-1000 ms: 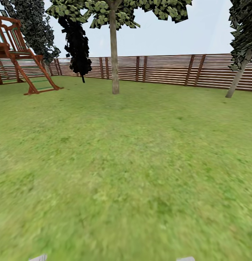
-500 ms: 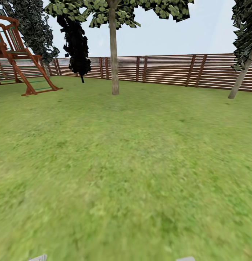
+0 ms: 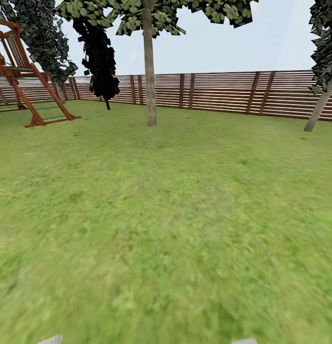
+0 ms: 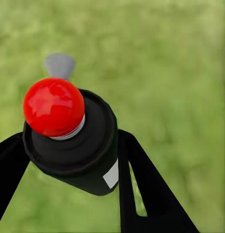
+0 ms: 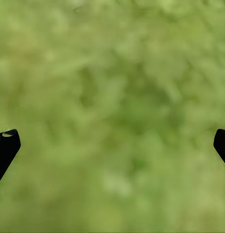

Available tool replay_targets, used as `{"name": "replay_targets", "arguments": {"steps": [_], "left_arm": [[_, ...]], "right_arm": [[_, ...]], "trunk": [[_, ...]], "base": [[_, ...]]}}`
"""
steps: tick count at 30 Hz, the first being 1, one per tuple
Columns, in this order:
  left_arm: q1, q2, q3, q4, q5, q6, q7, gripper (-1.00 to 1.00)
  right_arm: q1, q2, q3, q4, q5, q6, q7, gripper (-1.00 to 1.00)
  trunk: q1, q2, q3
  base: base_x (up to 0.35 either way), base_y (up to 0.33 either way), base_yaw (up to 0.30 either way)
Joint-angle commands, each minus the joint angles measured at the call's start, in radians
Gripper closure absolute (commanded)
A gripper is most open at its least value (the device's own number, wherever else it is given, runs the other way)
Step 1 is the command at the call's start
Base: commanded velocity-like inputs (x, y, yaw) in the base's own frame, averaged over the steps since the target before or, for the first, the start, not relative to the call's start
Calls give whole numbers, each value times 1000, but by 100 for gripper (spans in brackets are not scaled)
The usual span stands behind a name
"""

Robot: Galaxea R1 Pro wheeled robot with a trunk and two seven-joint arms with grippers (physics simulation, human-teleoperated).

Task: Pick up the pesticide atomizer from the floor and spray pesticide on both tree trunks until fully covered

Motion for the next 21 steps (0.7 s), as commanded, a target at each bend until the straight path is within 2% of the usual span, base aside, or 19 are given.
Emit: {"name": "replay_targets", "arguments": {"steps": [1, 21], "left_arm": [[-1, 0, 9, 1, -6, -3, -6, 100], [-1, 0, 9, 1, -6, -3, -6, 100]], "right_arm": [[-1, 0, -4, 1, 11, -2, -7, -100], [-1, 0, -4, 1, 11, -2, -7, -100]], "trunk": [[0, 0, -1], [0, 0, -1]], "base": [[338, 0, 0], [338, 0, 0]]}}
